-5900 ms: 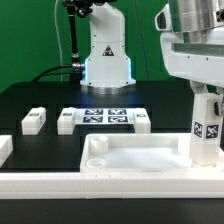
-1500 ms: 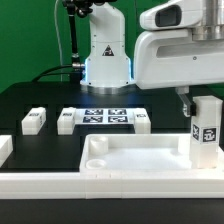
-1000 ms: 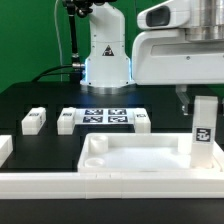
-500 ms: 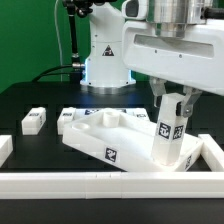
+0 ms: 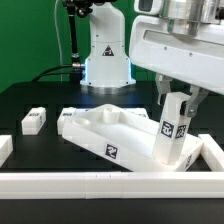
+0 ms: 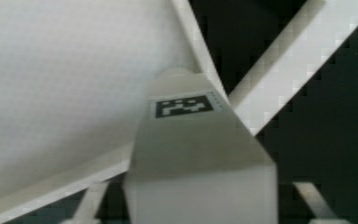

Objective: Assemble desk

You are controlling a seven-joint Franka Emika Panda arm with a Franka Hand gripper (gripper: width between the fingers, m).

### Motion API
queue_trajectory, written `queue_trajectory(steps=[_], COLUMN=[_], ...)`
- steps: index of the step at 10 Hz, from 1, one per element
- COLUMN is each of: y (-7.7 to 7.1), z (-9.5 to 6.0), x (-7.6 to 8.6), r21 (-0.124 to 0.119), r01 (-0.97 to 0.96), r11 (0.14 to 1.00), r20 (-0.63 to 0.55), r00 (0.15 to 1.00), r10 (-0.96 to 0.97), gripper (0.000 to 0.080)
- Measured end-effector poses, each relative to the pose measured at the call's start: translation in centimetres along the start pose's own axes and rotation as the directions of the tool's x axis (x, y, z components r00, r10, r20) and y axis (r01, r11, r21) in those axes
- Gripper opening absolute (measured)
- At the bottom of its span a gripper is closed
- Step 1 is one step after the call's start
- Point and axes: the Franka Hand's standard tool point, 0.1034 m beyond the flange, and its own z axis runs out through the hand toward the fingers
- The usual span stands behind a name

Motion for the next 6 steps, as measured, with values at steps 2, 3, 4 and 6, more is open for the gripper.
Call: queue_trajectory(steps=[2,3,4,6], y=[-0.45,-0.67,-0.76,-0.80], z=[0.29,0.33,0.28,0.13], x=[-0.48,-0.68,-0.82,-0.94], r21=[0.002,0.006,0.006,0.002], r01=[0.124,0.161,0.165,0.165], r11=[0.992,0.987,0.986,0.986], r20=[-0.010,-0.013,-0.013,-0.010], r00=[0.992,0.987,0.986,0.986], r10=[-0.124,-0.161,-0.165,-0.165], gripper=[0.0301,0.0301,0.0301,0.0301])
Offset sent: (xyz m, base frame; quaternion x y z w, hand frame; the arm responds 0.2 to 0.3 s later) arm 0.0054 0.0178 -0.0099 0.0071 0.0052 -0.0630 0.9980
